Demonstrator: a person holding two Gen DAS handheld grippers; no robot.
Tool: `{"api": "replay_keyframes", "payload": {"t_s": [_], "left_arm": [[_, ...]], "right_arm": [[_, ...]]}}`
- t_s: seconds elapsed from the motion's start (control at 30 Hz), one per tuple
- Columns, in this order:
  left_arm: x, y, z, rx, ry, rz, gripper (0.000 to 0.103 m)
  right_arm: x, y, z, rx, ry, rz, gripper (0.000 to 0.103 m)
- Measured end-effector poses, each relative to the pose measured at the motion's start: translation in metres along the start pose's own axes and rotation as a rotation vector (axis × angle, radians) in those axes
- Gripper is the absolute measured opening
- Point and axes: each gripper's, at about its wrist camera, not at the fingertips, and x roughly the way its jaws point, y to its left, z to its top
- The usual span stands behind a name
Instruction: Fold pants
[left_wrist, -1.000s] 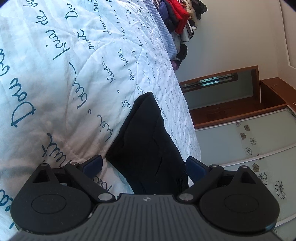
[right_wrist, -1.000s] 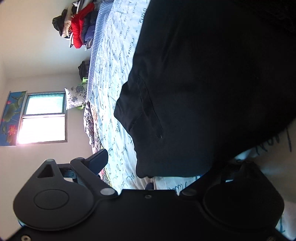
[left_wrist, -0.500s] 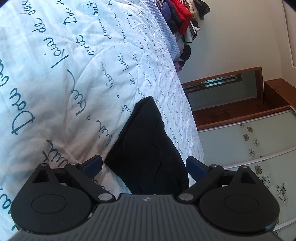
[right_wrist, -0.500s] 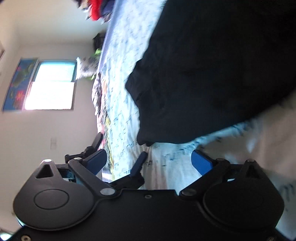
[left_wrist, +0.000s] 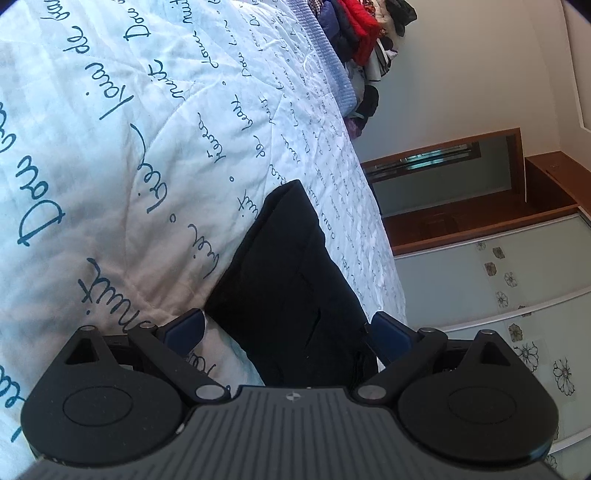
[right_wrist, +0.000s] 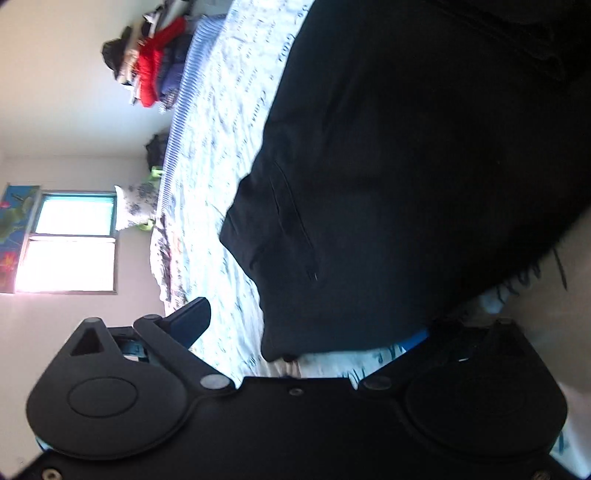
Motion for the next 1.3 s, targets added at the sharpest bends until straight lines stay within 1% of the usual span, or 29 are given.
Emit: {"api": "replay_keyframes", "payload": {"t_s": [0.1, 0.2, 0.23, 0.27, 0.3, 0.33, 0.37, 0.4, 0.6, 0.63, 0.73, 0.83, 0.93, 0.97, 1.03, 1.07, 1.1, 1.13, 1.2, 1.23, 1.3], "left_arm": [[0.001, 0.002, 0.001, -0.007, 0.002, 0.004, 0.098], [0.003, 0.0, 0.002, 0.004, 0.008, 0.005, 0.098], [0.004, -0.002, 0.002, 0.006, 0.01, 0.006, 0.098], [0.005, -0.003, 0.003, 0.008, 0.012, 0.009, 0.098], [0.006, -0.004, 0.003, 0.011, 0.014, 0.012, 0.098], [0.006, -0.006, 0.003, 0.014, 0.015, 0.014, 0.098], [0.005, -0.007, 0.003, 0.02, 0.015, 0.014, 0.098], [0.005, -0.008, 0.003, 0.026, 0.014, 0.014, 0.098], [0.009, -0.008, 0.01, 0.008, 0.016, 0.034, 0.098], [0.011, -0.01, 0.012, 0.005, 0.02, 0.025, 0.098], [0.022, -0.023, 0.015, 0.001, 0.044, -0.031, 0.1], [0.039, -0.034, 0.015, 0.007, 0.081, -0.051, 0.1], [0.055, -0.034, 0.018, -0.023, 0.082, -0.045, 0.099], [0.058, -0.032, 0.02, -0.039, 0.075, -0.038, 0.098], [0.065, -0.03, 0.023, -0.065, 0.059, 0.009, 0.097], [0.069, -0.03, 0.025, -0.058, 0.066, 0.03, 0.095], [0.073, -0.03, 0.026, -0.046, 0.083, 0.053, 0.087], [0.078, -0.03, 0.027, -0.039, 0.099, 0.068, 0.078], [0.085, -0.03, 0.029, -0.043, 0.128, 0.079, 0.068], [0.087, -0.031, 0.03, -0.032, 0.13, 0.089, 0.055], [0.088, -0.038, 0.029, 0.023, 0.129, 0.123, 0.044]], "right_arm": [[0.002, 0.006, 0.003, -0.027, -0.003, 0.04, 0.103], [0.01, 0.006, 0.003, -0.072, -0.034, 0.05, 0.103], [0.012, 0.008, 0.001, -0.114, -0.046, 0.045, 0.103], [0.014, 0.012, -0.001, -0.142, -0.049, 0.042, 0.093], [0.016, 0.011, -0.002, -0.146, -0.03, 0.057, 0.03], [0.023, 0.006, 0.0, -0.119, 0.034, 0.069, 0.009], [0.027, -0.003, 0.003, -0.062, 0.068, 0.067, 0.009], [0.027, -0.011, 0.005, -0.015, 0.092, 0.084, 0.009], [0.011, -0.028, 0.019, 0.126, 0.153, 0.249, 0.009], [0.009, -0.028, 0.022, 0.132, 0.162, 0.273, 0.009], [0.009, -0.032, 0.024, 0.214, 0.196, 0.34, 0.009], [0.011, -0.034, 0.022, 0.254, 0.216, 0.371, 0.009], [0.012, -0.032, 0.024, 0.272, 0.231, 0.387, 0.009], [0.012, -0.033, 0.024, 0.276, 0.235, 0.39, 0.009], [0.01, -0.034, 0.024, 0.276, 0.238, 0.398, 0.009], [0.011, -0.035, 0.024, 0.282, 0.239, 0.401, 0.009], [0.011, -0.034, 0.024, 0.284, 0.242, 0.404, 0.009], [0.01, -0.035, 0.025, 0.284, 0.244, 0.407, 0.009], [0.009, -0.036, 0.024, 0.292, 0.248, 0.415, 0.009], [0.006, -0.039, 0.025, 0.294, 0.248, 0.415, 0.009], [0.005, -0.042, 0.026, 0.3, 0.249, 0.41, 0.009]]}}
